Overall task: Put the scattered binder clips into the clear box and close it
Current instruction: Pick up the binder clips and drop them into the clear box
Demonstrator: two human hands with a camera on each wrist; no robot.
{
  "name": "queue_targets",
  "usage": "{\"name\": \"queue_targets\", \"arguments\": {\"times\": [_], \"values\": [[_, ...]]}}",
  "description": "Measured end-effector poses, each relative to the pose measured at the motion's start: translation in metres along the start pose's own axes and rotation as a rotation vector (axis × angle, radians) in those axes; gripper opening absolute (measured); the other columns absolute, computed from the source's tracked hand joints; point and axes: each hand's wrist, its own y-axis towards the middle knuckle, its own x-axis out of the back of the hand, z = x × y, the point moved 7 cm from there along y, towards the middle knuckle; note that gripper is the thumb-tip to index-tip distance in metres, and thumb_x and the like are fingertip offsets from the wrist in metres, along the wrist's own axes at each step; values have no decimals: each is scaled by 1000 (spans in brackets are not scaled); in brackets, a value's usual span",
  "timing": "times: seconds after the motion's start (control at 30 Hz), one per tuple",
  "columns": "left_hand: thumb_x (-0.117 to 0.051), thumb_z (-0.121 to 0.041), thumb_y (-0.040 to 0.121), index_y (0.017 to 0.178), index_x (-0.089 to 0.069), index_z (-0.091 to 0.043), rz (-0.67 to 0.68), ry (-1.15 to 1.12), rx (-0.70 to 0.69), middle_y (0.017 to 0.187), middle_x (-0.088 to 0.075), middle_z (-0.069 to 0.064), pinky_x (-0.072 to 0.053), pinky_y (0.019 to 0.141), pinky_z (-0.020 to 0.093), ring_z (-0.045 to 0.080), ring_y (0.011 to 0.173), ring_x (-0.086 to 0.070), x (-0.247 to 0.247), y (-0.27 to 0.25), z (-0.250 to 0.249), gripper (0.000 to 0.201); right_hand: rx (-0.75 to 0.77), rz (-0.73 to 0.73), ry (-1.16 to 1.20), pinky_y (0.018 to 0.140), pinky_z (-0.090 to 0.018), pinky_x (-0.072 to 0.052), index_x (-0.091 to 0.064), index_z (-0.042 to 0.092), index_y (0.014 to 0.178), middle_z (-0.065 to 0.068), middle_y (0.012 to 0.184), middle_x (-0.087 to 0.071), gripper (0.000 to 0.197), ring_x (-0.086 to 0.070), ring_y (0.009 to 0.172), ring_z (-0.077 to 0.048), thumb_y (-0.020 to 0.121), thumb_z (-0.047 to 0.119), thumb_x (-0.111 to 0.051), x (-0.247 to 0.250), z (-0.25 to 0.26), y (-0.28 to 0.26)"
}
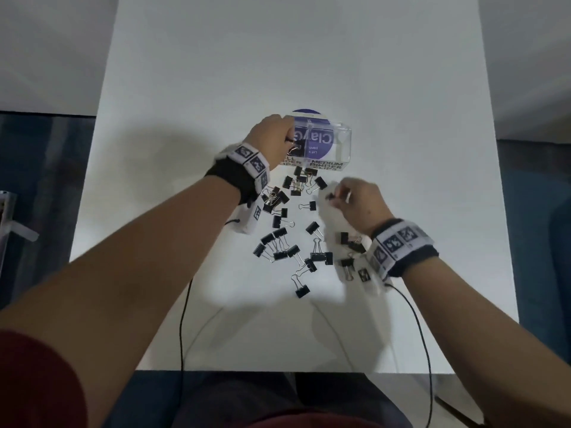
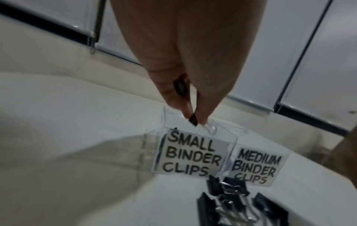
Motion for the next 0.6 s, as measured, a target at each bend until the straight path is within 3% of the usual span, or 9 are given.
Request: {"name": "queue_targets", "arguments": {"times": [0.1,0.2,0.3,0.4,0.5,0.6], "values": [[-54,-3,86,105,-63,-15,66,30,-16,110,-59,12,-43,82,29,27,97,-58,-2,-1,3,25,94,-90,-65,64,-20,-44,-54,13,80,2,78,-58,11,-51,66,-8,88,12,-60,26,51,33],[-52,0,82,104,-64,-17,-55,-64,7,106,-61,10,-48,85,33,25,91,-60,9,-15,13,29,155,-119,-208,84,-39,-49,-58,9,82,-11,92,-64,7,-58,87,-26,85,5,-53,32,95,70],[-54,-5,84,93,-65,-14,-173,-161,48,98,-67,5,-54,80,33,18,80,-61,12,-37,28,16,176,-8,-332,85,-39,-51,-63,7,97,-13,105,-63,21,-60,98,-30,82,-2,-51,14,116,94],[-56,-12,88,97,-67,-14,-29,-129,13,100,-69,2,-50,77,25,14,82,-62,-18,-58,28,14,202,1,-319,87,-42,-52,-65,9,102,-12,109,-63,30,-60,101,-29,80,-5,-51,8,114,90],[-55,-17,88,113,-62,-17,111,-21,-73,118,-66,3,-49,90,34,22,102,-62,-51,-67,18,26,249,-79,-271,85,-41,-53,-70,6,94,-11,100,-70,28,-63,94,-28,84,-5,-46,9,98,68],[-56,-16,88,120,-60,-15,109,37,-138,124,-63,6,-47,94,40,27,112,-55,-61,-68,6,33,305,-18,-286,79,-42,-55,-72,8,93,-12,93,-72,27,-65,84,-29,81,-4,-50,-13,69,48]]}}
